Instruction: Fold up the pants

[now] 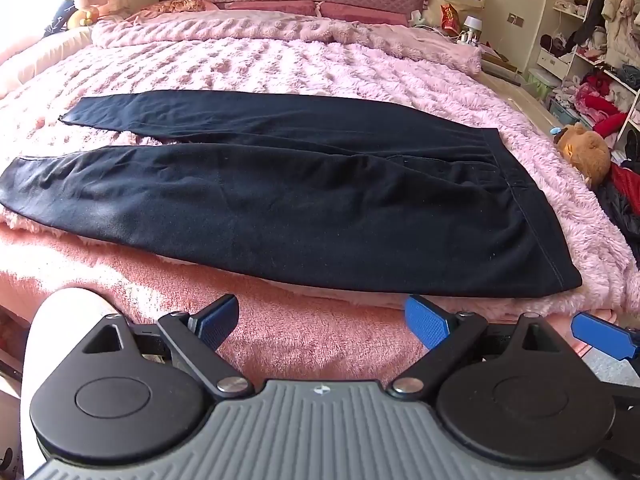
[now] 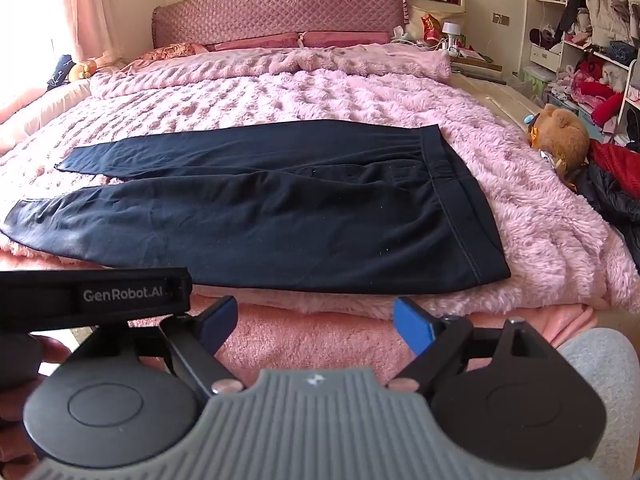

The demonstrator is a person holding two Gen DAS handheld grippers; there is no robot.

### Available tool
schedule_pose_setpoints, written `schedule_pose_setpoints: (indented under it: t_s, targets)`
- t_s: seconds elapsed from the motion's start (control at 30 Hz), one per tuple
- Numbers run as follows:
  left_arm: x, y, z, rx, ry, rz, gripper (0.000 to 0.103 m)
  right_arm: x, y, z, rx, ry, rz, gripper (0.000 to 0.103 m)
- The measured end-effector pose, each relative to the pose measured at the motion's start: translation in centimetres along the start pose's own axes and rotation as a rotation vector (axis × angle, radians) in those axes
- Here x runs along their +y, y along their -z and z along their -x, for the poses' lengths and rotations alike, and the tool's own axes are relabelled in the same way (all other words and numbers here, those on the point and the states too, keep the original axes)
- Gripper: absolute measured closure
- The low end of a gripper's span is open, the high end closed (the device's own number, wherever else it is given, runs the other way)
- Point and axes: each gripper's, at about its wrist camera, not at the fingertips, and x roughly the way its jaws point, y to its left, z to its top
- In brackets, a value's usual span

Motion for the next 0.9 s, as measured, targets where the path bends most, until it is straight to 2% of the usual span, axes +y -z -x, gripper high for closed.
schedule_pose_setpoints:
  t_s: [0.33, 0.9]
  targets:
    - [0.0, 0.2, -0.4, 0.019, -0.012, -0.006, 0.0, -0.4, 0.5, -1.3, 0.022, -0.021, -0.012, 0.022]
    - [-0.3, 0.2, -0.1, 0.013, 0.016, -0.042, 0.0, -0.3, 0.8, -2.3, 0.045, -0.014, -0.013, 0.022]
